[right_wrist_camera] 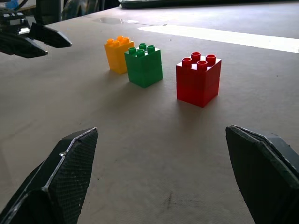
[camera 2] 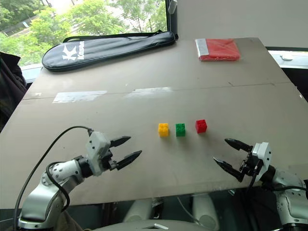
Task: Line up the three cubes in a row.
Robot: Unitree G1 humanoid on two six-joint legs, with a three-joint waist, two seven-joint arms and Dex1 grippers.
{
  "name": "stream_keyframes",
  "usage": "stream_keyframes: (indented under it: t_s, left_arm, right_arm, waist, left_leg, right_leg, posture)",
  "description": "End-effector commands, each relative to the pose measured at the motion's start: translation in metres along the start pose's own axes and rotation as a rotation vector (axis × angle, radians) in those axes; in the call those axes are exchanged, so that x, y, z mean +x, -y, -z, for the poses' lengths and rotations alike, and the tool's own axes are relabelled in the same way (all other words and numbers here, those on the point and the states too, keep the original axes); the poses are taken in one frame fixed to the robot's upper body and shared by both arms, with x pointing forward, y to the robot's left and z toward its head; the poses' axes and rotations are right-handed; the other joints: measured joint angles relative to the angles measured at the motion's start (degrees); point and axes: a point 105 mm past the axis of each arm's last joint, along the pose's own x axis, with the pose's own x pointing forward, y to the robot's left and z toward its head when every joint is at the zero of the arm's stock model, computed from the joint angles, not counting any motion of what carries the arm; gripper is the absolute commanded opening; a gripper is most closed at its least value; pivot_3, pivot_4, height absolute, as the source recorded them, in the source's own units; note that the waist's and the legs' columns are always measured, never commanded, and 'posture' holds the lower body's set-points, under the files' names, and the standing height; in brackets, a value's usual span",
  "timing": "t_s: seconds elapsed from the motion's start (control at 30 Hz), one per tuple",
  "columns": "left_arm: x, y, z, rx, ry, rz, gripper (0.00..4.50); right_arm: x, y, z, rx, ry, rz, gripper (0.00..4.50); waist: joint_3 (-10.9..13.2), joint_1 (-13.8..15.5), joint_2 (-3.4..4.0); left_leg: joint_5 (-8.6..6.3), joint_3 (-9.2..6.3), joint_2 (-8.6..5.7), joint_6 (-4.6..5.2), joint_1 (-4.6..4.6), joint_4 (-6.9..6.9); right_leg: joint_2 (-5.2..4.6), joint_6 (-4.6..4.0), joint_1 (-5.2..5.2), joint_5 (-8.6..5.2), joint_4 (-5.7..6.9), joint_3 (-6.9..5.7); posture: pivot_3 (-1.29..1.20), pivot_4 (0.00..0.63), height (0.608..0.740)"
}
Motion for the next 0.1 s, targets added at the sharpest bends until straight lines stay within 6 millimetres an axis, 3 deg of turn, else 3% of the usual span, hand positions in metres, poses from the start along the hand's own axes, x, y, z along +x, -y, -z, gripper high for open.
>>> stream_keyframes:
  t_s: [0.03, 0.1]
  left_arm:
    - [-0.0043, 0.0053, 0.0131, 0.039, -0.031, -0.052, 3.91]
    - [-0.0037, 0.0105, 0.0220, 0.031, -0.049, -0.041, 3.91]
  right_arm:
    - [-0.0063, 0.0076, -0.0067, -0.053, -0.003, -0.001, 4.50]
    - [-0.0068, 0.0092, -0.0063, -0.058, -0.008, -0.003, 4.50]
  waist:
    - [0.00, 0.08, 0.01]
    - [0.00, 0.21, 0.01]
  left_leg:
    - [0.00, 0.02, 0.00, 0.00, 0.00, 0.00]
    - [0.00, 0.04, -0.01, 0.00, -0.03, -0.01]
  right_leg:
    - [0.00, 0.00, 0.00, 0.00, 0.00, 0.02]
    - [0.00, 0.00, -0.02, -0.01, -0.01, 0.01]
  posture:
    - [0.00, 0.150, 0.712]
    - [0.00, 0.150, 0.712]
